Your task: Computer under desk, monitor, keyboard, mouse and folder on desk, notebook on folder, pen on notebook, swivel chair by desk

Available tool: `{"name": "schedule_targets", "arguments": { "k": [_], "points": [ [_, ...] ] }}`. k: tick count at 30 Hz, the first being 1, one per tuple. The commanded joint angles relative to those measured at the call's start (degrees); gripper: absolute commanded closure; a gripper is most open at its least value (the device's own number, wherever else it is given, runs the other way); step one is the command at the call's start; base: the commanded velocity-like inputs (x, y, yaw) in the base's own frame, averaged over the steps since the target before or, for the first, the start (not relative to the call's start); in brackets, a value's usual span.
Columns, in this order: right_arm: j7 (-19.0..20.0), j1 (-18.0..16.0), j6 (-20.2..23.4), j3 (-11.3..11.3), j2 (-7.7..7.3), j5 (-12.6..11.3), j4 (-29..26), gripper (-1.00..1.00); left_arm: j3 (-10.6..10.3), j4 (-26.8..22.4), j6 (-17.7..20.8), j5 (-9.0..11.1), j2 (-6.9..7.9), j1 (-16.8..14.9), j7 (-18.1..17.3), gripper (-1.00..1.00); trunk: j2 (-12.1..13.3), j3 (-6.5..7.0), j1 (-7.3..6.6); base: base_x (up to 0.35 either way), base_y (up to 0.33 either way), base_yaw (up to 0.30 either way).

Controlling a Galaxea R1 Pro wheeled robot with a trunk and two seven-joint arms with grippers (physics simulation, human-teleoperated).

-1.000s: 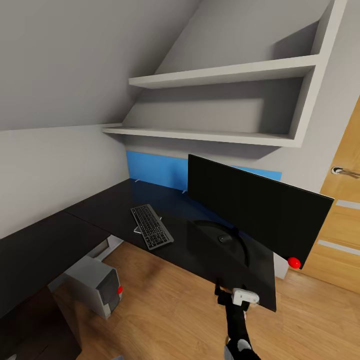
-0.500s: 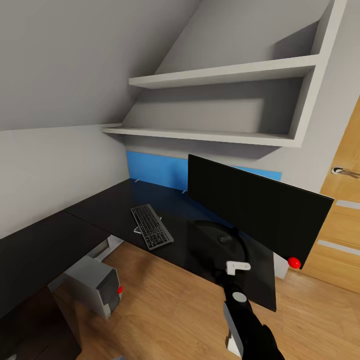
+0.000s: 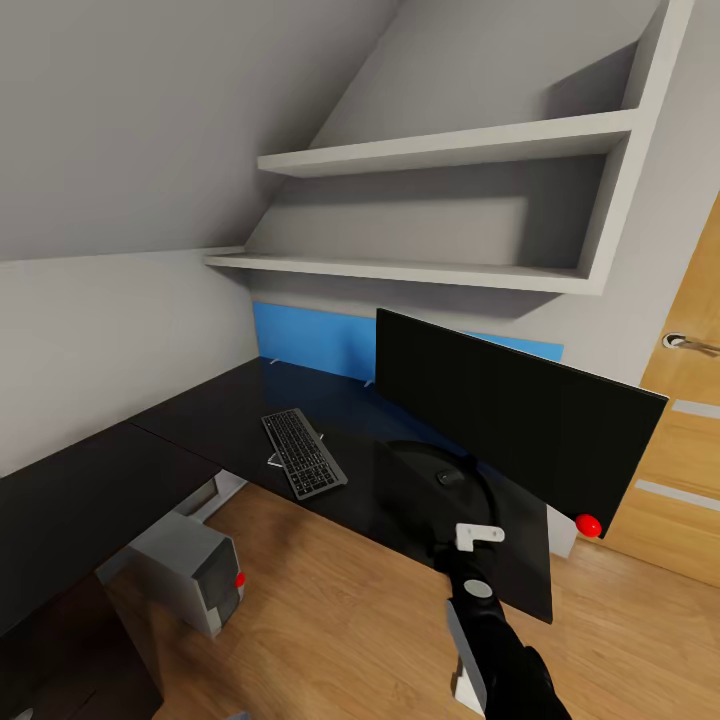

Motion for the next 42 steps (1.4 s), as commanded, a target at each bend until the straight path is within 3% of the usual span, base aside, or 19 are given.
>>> {"name": "schedule_targets", "arguments": {
  "k": [1, 20, 28, 42],
  "points": [
    [-0.2, 0.0, 0.5, 0.0, 0.02, 0.6, -0.1, -1.0, -0.5, 0.0, -0.2, 0.4, 0.03, 0.0, 0.4, -1.0, 0.0, -0.07, 0.0, 0.0, 0.0, 0.0],
    [1.2, 0.3, 0.5, 0.1, 0.02, 0.6, 0.6, -1.0, -0.7, 0.0, -0.1, 0.4, -0.15, 0.0, 0.3, -1.0, 0.0, -0.07, 0.0, 0.0, 0.0, 0.0],
    [1.3, 0.3, -1.0, 3.0, 0.02, 0.8, 2.7, -1.0, -0.6, 0.0, 0.0, 0.4, -0.12, 0.0, 0.3, -1.0, 0.0, -0.07, 0.0, 0.052, 0.0, 0.0],
    [1.3, 0.3, -3.8, 3.8, 0.02, 0.8, 3.9, -1.0, -0.6, 0.0, 0.0, 0.4, -0.1, 0.0, 0.3, -1.0, 0.0, -0.07, 0.0, 0.148, 0.015, 0.0]
  ]
}}
